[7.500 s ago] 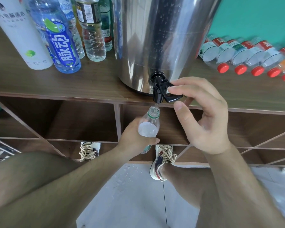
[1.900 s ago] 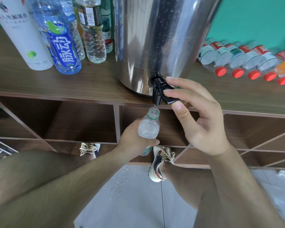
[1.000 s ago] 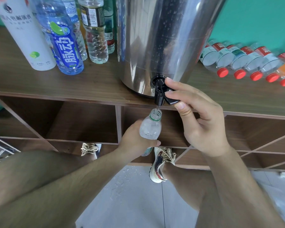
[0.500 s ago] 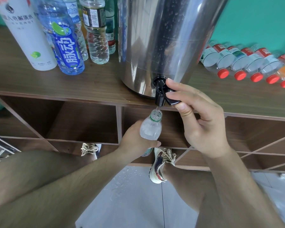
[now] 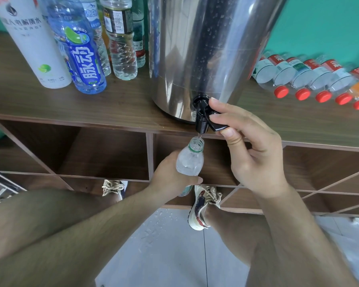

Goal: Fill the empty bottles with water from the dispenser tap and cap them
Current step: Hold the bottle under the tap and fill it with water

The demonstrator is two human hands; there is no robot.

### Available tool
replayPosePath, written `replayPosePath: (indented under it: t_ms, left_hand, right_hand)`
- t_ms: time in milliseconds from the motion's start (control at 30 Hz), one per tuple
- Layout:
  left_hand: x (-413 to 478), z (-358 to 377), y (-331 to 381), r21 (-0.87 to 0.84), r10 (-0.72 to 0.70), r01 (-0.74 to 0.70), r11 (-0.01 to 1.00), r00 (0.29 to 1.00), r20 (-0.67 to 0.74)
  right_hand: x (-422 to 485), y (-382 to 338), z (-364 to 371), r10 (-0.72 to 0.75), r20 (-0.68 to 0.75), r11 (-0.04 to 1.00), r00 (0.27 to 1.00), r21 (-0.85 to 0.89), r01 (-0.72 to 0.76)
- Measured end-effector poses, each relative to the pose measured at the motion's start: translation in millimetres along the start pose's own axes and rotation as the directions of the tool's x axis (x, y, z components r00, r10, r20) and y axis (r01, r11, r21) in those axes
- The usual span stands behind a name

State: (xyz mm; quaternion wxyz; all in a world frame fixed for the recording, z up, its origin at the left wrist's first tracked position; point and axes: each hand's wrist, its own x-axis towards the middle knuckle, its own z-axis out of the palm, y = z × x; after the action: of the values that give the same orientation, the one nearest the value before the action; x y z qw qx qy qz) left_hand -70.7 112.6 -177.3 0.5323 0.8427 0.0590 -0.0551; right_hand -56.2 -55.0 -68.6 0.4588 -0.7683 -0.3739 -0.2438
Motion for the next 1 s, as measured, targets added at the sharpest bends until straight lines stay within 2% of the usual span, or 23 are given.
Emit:
replayPosePath:
  t_ms: [300,433,733,1000]
  left_hand:
    - [-0.7,-1.2,1.6,-0.009,-0.014,0.014,1.0,1.0,0.002]
    - [0.0,-0.5,2.7,0.046,-0.009,0.009,0.999,1.0,-0.007]
    - [-0.5,-1.7,0.5,-0.006,-0.023,0.023,1.0,1.0,-0.012]
    - [-1.5,-3.5,2.8,-0.031,-0.034,0.034,0.999,0.999,-0.005]
  right_hand:
    - [1.3,-1.6,1.0,-0.017,-0.016,1.0,1.0,0.001,0.017]
    - [0.9,-0.7,1.3,-0.021,-0.02,1.0,1.0,0.004,0.021]
    - [10.4,-5.6,6.8,0.003,-0.076,1.0,0.997,0.017,-0.001]
    - [35.0,-10.6,20.9,0.163,-0.194,0.984,0.967,0.097,-0.147]
